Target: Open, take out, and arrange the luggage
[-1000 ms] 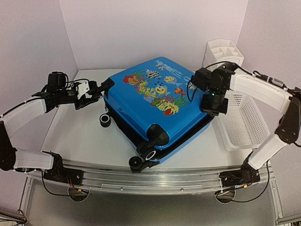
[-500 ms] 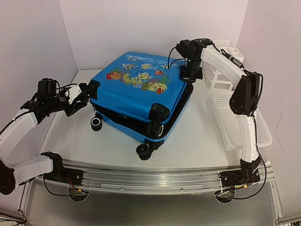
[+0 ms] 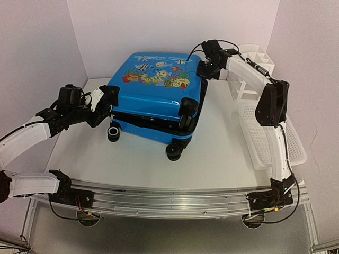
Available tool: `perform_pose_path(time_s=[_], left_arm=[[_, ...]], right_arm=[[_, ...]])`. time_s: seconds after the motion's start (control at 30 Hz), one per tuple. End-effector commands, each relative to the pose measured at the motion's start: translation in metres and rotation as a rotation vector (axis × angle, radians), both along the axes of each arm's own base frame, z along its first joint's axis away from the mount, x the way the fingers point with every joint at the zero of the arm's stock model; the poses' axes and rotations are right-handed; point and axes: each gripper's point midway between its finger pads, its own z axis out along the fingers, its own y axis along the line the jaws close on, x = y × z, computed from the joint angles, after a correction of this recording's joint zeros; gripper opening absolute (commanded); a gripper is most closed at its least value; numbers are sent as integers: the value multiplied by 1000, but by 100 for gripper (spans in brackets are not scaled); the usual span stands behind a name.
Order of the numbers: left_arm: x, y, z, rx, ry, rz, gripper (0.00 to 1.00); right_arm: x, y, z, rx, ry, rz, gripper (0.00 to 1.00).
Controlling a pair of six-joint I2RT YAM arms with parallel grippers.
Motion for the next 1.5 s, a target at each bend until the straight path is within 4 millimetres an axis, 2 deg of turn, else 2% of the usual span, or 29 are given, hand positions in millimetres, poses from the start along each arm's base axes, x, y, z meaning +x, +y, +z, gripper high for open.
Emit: perform_pose_path(time_s=[0.0, 0.17, 0.2, 0.3, 0.47, 0.5, 0.6, 0.77, 0.9, 1.03, 1.17, 1.3, 1.47], left_arm=[[-82, -140, 102, -455, -41, -632, 0], [-65, -134, 124, -649, 104, -409, 0], [-63, -132, 126, -673, 124, -374, 0], [-62, -121, 138, -713, 129, -302, 0], [-68, -118, 164, -740, 127, -322, 0], [-69, -119, 164, -740, 131, -333, 0], [-67, -114, 158, -755, 153, -316, 0], [-40, -85, 169, -873, 160, -224, 0], [-40, -81, 162, -875, 164, -221, 0], [-45, -79, 150, -871, 177, -215, 0], [-50, -78, 152, -890, 170, -229, 0], [-54, -77, 155, -896, 153, -243, 0], [-58, -76, 153, -900, 140, -255, 0]], right_arm=[[-54, 91, 26, 129, -61, 283, 5], [-82, 44, 35, 0, -38, 224, 22], [-89, 37, 33, -20, -21, 215, 25], [-110, 21, 45, -27, 9, 189, 33], [-147, 15, 69, -38, 37, 176, 61], [-157, 18, 71, -46, 47, 186, 68], [-189, 31, 70, -56, 85, 221, 78], [-239, 44, 60, -36, 149, 208, 80], [-263, 43, 32, -46, 220, 134, 81], [-270, 38, 10, -82, 251, 55, 82], [-280, 51, -7, -96, 306, 56, 85], [-289, 43, -19, -118, 320, 8, 85], [-268, 68, -30, -150, 278, 106, 76]])
